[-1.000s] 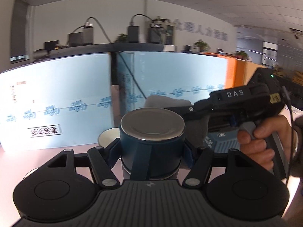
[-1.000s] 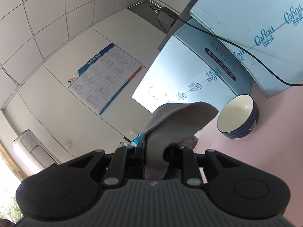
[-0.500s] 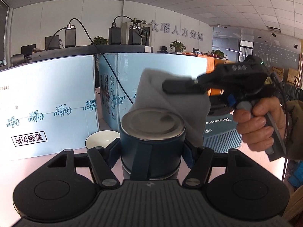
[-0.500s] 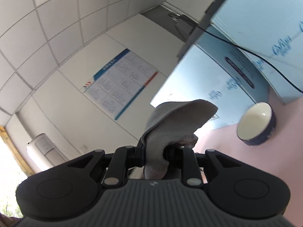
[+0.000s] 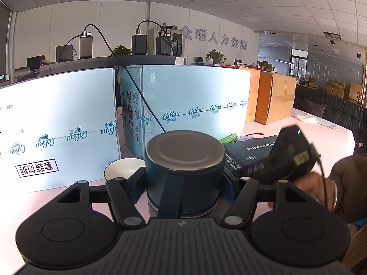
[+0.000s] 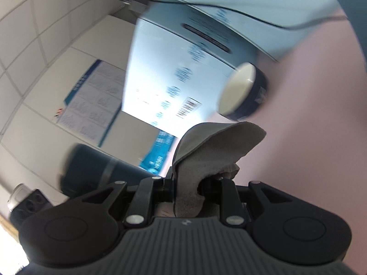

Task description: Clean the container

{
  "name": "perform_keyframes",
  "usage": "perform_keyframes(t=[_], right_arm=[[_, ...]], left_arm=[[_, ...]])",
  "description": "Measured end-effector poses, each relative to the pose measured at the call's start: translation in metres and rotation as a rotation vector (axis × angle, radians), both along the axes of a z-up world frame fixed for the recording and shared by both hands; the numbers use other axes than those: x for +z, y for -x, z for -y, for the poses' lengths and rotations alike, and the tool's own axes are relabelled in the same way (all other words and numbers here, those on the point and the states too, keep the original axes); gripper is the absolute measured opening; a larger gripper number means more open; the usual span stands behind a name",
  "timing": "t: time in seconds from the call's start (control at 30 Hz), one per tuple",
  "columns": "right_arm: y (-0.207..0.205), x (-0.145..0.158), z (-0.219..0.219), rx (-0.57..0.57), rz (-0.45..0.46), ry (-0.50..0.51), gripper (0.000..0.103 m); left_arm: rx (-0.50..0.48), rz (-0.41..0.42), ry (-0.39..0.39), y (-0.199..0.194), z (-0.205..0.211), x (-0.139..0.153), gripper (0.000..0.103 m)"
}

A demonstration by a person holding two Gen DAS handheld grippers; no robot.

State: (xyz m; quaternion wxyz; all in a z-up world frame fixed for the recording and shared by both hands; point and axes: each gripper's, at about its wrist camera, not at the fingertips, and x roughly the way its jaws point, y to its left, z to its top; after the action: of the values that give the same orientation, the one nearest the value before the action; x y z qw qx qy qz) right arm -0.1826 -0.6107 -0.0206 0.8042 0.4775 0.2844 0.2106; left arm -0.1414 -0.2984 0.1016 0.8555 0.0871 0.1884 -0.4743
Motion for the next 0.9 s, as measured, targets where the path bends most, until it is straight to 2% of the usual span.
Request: perform_keyframes(t=[0.13, 0.23, 0.67, 0.8, 0.9], right_arm=[[0.005, -0.019, 0.000, -0.013, -0.069, 0.014, 0.024], [0.010, -0.019, 0.003, -0.022, -0.072, -0.002, 0.024], [-0.004, 0.066, 0.003, 0.037, 0.172, -0.017, 0.024], [-0.010, 0.082, 0.002, 0.055, 0.224, -0.015, 0.024], [-0.013, 0.082, 0.000, 0.067, 0.233, -0.007, 0.024]], left_arm=[[0.001, -0.001, 0.001, 0.000, 0.000, 0.000, 0.061], [0.001, 0.001, 0.001, 0.000, 0.000, 0.000, 0.061], [0.007, -0.008, -0.003, -0.002, 0.005, -0.001, 0.061], [0.000, -0.002, -0.026, -0.001, 0.007, -0.004, 0.061], [0.005, -0.006, -0.026, -0.002, 0.007, -0.005, 0.061]])
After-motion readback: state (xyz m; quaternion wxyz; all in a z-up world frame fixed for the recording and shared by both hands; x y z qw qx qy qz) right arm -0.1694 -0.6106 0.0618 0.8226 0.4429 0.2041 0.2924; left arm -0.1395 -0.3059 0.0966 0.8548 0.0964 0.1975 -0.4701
